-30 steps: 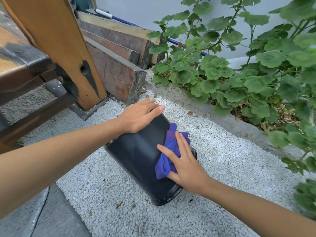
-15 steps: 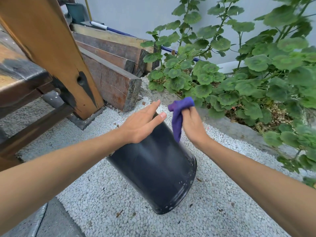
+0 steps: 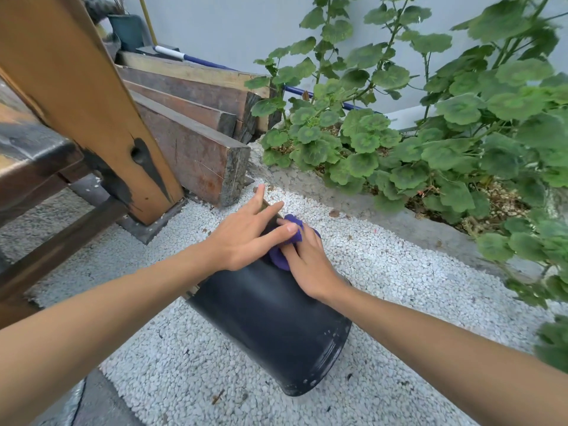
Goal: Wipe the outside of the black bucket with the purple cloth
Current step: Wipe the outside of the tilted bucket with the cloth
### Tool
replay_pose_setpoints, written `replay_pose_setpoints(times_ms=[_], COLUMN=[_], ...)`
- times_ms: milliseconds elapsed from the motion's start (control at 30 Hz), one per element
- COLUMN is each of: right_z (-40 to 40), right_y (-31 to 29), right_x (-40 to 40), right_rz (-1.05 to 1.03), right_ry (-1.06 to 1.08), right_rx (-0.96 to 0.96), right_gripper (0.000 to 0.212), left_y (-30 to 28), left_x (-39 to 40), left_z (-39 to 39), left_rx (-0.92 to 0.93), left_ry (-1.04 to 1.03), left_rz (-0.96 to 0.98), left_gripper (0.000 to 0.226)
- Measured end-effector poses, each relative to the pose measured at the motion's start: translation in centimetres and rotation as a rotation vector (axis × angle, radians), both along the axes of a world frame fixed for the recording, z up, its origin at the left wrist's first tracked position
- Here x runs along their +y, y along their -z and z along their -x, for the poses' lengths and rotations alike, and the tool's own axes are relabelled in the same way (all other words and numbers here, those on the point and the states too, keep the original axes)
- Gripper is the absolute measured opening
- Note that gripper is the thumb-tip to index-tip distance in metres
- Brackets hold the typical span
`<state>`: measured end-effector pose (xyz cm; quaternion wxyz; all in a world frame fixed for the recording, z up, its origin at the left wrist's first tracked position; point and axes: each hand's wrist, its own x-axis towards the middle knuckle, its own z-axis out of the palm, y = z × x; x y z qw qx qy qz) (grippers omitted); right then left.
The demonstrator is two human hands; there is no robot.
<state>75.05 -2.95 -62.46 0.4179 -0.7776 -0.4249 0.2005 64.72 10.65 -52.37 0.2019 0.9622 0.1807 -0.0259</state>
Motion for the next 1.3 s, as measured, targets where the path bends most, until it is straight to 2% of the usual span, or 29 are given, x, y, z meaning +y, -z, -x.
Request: replay_pose_setpoints(times_ms=[167, 300, 467, 567, 667, 733, 867, 1033, 1167, 1300], right_z=[-0.6, -1.3, -1.9, -2.2, -2.3, -2.3, -2.4, -1.8, -1.9, -2.1], right_y=[1.3, 2.2, 2.3, 2.3, 2.1, 1.8, 1.9, 1.4, 0.0, -1.1], right_x=[-2.5, -4.5, -6.6, -7.1, -7.0, -7.0, -6.9, -6.3, -5.6, -4.4], right_rz=[0.052, 0.068, 0.040, 0.072, 0.091, 0.044, -0.071, -0.130, -0.194, -0.246], right_ry=[0.013, 0.020, 0.002, 0.004, 0.014, 0.050, 0.126, 0.219, 0.235, 0.321], right_rx=[0.037, 0.063, 0.165, 0.141, 0.165, 0.258, 0.448, 0.452, 0.316, 0.096], right_gripper=[0.072, 0.071, 0.058, 0.055, 0.051, 0.039, 0.034, 0.027, 0.030, 0.034], left_y=[-0.4, -0.1, -0.4, -0.9, -0.9, -0.6, 0.1, -0.9, -2.0, -3.0], left_x=[0.0, -0.7, -2.6, -3.9, -4.5, -4.4, -4.0, -3.1, -1.0, -0.8], left_z=[-0.3, -1.0, -2.3, -3.2, -4.3, -4.7, -4.7, -4.4, -3.6, -3.3], left_rx=[0.079, 0.129, 0.092, -0.006, -0.042, -0.046, -0.069, -0.108, -0.246, -0.356], left_ry=[-0.051, -0.054, -0.095, -0.153, -0.204, -0.243, -0.296, -0.499, -0.634, -0.683], left_rz=[-0.055, -0.187, -0.308, -0.386, -0.455, -0.478, -0.444, -0.243, -0.119, -0.114], left_gripper=[0.107, 0.085, 0.055, 0.034, 0.028, 0.028, 0.026, 0.021, 0.033, 0.036])
